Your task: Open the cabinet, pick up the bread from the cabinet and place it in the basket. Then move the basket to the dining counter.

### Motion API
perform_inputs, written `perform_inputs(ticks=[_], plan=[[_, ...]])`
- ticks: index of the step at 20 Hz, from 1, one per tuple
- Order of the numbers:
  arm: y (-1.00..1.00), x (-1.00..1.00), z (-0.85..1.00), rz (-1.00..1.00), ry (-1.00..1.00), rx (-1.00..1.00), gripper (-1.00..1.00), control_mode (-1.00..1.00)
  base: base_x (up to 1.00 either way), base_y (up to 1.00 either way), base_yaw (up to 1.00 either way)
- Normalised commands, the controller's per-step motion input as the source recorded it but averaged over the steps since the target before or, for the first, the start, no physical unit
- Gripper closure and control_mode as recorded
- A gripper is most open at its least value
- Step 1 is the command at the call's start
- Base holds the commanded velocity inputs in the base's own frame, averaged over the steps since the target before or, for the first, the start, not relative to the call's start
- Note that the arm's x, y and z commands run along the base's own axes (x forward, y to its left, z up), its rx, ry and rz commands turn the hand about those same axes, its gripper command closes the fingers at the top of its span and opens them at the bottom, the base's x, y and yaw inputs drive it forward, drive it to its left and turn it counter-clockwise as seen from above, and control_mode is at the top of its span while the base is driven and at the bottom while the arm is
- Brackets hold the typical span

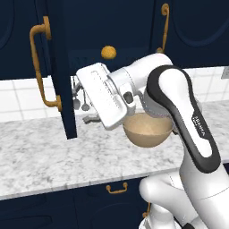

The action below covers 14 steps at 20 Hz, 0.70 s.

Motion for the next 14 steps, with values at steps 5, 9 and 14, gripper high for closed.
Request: perform_inputs(ticks=[5, 9, 14], plan=[[0.23, 0.0, -0.02, 0.01, 0.08, -0.01, -1.0, -1.0, 0.0, 0.0, 0.0], [-0.6, 0.0, -0.19, 0.0, -0.01, 0.0, -1.0, -1.0, 0.0, 0.0, 0.0], [-1.0, 0.01, -0.45, -0.01, -0.17, -0.03, -1.0, -1.0, 0.0, 0.0, 0.0]])
